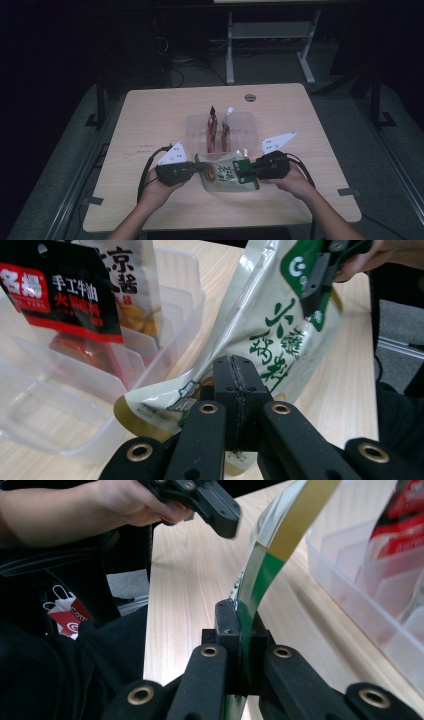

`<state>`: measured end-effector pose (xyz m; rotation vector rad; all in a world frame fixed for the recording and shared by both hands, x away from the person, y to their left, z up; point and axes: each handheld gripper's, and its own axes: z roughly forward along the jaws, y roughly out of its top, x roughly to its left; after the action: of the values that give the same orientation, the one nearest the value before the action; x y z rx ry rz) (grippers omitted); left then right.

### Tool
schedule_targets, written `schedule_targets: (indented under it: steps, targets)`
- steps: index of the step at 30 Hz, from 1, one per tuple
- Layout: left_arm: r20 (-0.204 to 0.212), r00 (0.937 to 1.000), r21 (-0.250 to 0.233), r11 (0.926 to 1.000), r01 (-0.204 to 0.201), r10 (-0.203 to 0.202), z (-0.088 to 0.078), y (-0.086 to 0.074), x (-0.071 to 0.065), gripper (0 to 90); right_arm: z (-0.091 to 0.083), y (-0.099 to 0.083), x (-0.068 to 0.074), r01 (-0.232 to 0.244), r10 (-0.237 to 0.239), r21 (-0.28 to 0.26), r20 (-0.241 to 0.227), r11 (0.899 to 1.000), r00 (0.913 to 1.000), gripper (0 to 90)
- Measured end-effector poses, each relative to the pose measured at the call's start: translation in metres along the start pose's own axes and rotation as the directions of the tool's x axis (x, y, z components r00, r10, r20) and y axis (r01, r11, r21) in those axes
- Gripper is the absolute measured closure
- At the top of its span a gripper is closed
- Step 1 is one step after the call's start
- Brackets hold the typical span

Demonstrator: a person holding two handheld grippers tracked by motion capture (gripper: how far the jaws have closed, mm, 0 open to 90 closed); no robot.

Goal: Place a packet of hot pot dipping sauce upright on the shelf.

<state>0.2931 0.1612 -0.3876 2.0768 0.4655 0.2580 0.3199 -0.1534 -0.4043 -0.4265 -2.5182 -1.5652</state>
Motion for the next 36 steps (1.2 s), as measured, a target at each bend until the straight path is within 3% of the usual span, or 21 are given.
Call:
schedule_targets:
  steps: [7,12,18,19,23,36]
  targets:
    - [-0.005,0.9999,0.001,1.0000,0.009,-0.009,0.010,0.004,0.004,89.8,0.003,0.009,0.008,0.035,-0.035,-0.008,-0.006,0.999,0.9994,90.0]
    - [0.017,0.9998,-0.008,0.9999,0.013,-0.013,0.021,0.012,0.007,89.8,0.002,0.016,0.013,0.055,-0.055,-0.020,-0.017,0.998,0.9984,90.0]
    - [0.073,0.9973,0.016,0.9999,-0.005,0.004,0.045,0.018,-0.003,89.8,0.001,0.020,0.017,0.061,-0.062,-0.041,-0.029,0.997,0.9977,90.0]
    - [0.101,0.9947,0.024,0.9995,-0.019,0.016,0.053,0.020,-0.009,89.8,0.001,0.021,0.018,0.069,-0.070,-0.041,-0.031,0.997,0.9971,90.0]
    - [0.143,0.9892,0.037,0.9986,-0.038,0.032,0.064,0.022,-0.021,89.8,0.000,0.021,0.019,0.076,-0.077,-0.040,-0.022,0.996,0.9968,90.0]
    - [0.156,0.9878,0.029,0.9996,0.001,-0.006,0.049,0.018,-0.011,88.3,-0.007,0.018,0.019,0.071,-0.071,-0.043,0.000,0.997,0.9975,90.0]
